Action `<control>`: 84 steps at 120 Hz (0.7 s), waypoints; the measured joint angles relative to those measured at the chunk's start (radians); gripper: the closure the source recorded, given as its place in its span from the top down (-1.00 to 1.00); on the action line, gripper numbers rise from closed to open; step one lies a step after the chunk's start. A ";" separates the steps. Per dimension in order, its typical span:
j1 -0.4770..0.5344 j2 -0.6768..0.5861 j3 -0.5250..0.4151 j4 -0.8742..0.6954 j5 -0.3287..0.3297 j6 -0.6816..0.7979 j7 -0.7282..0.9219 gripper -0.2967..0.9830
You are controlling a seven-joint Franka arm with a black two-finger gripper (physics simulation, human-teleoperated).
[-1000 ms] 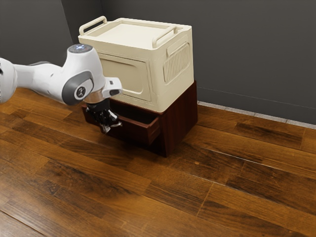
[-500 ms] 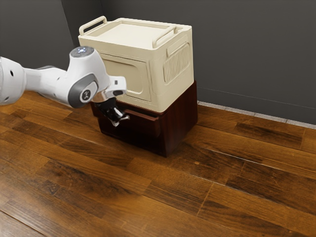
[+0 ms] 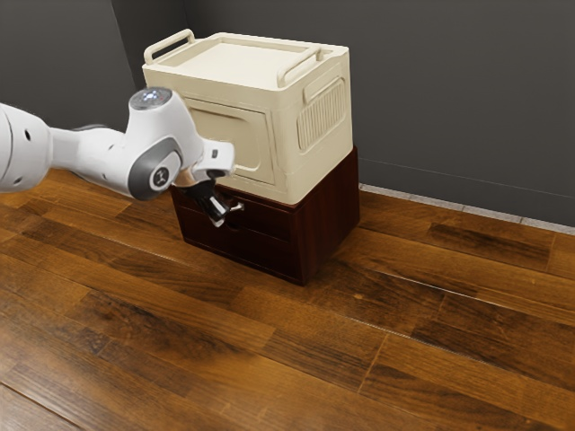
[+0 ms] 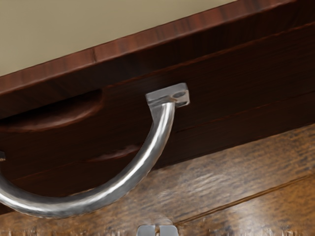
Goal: Push the drawer handle with one arm to close the drawer
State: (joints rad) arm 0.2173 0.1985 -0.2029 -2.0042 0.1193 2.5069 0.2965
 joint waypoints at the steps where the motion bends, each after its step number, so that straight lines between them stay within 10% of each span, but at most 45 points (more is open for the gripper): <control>1: 0.000 -0.010 -0.001 -0.010 0.000 -0.001 0.000 -0.69; 33: -0.019 -0.416 -0.029 -0.225 -0.057 -0.303 -0.066 -0.46; 84: -0.012 -0.551 -0.075 -0.234 -0.163 -0.576 -0.165 0.40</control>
State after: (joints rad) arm 0.2053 -0.3523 -0.2775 -2.2381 -0.0435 1.9312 0.1316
